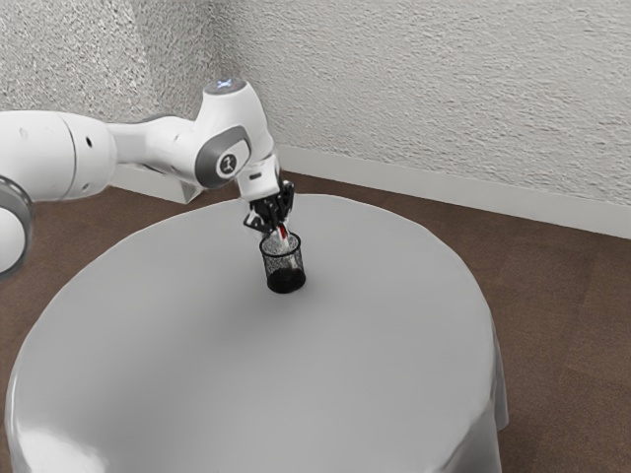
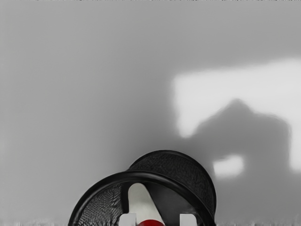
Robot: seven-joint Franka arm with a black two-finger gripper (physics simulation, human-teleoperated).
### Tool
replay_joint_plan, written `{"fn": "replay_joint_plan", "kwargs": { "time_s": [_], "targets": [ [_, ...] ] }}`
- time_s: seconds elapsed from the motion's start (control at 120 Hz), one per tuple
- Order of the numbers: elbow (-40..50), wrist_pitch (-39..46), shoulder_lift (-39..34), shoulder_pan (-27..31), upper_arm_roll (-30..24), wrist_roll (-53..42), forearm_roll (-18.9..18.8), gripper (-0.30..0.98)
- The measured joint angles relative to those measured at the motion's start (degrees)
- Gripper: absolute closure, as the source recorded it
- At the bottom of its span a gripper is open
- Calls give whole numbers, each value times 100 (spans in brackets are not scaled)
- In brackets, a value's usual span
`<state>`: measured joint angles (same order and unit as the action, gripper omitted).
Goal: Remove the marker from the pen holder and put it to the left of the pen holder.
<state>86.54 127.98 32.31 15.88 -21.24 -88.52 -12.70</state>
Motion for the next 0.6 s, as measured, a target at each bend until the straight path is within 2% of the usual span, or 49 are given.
{"fn": "replay_joint_plan", "kwargs": {
  "time_s": [0.35,0.433,0.5,0.6],
  "targets": [
    [111,-215,-1192,128,-7,9,-15,78],
    [105,-288,-1194,269,28,15,-249,77],
    [56,-298,-1003,364,97,21,-576,77],
    [11,-71,-678,379,472,28,-1019,77]
  ]
}}
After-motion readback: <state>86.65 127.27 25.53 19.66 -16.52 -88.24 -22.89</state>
